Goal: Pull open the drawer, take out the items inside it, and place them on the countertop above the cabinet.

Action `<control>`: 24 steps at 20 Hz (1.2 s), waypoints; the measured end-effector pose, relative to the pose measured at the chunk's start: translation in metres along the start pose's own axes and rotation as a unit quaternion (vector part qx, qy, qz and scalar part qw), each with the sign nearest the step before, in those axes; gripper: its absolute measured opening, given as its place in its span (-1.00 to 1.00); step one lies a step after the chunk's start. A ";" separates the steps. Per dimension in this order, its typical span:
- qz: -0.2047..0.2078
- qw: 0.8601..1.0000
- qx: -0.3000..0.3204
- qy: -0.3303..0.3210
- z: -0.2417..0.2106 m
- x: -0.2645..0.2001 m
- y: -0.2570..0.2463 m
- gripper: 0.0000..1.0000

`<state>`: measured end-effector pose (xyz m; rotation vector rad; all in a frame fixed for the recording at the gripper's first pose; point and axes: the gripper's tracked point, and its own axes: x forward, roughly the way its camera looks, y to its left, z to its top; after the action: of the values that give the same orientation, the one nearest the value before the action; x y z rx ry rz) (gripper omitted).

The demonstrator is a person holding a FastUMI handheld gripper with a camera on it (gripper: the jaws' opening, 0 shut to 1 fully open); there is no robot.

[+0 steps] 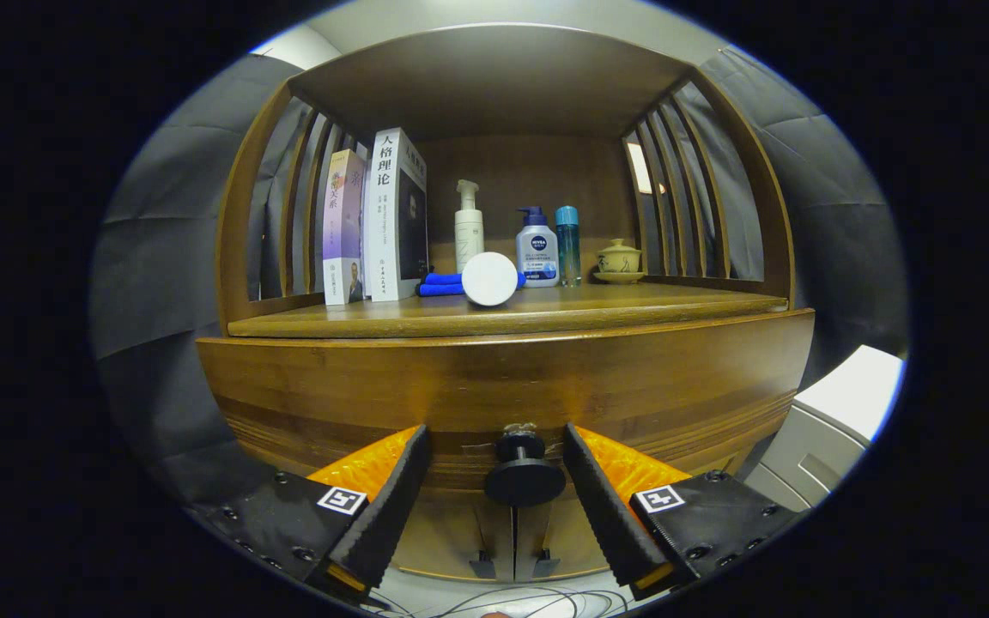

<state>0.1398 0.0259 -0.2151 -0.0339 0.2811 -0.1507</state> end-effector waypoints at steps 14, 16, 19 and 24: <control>-0.002 1.000 0.001 -0.022 0.014 0.007 0.000 0.96; 0.008 0.999 0.009 -0.039 0.030 -0.010 0.004 0.96; 0.023 0.998 0.022 -0.053 0.053 -0.042 0.007 0.96; 0.049 0.996 0.026 -0.073 0.094 -0.095 0.004 0.96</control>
<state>0.0764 0.0451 -0.0995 0.0197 0.1321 -0.0574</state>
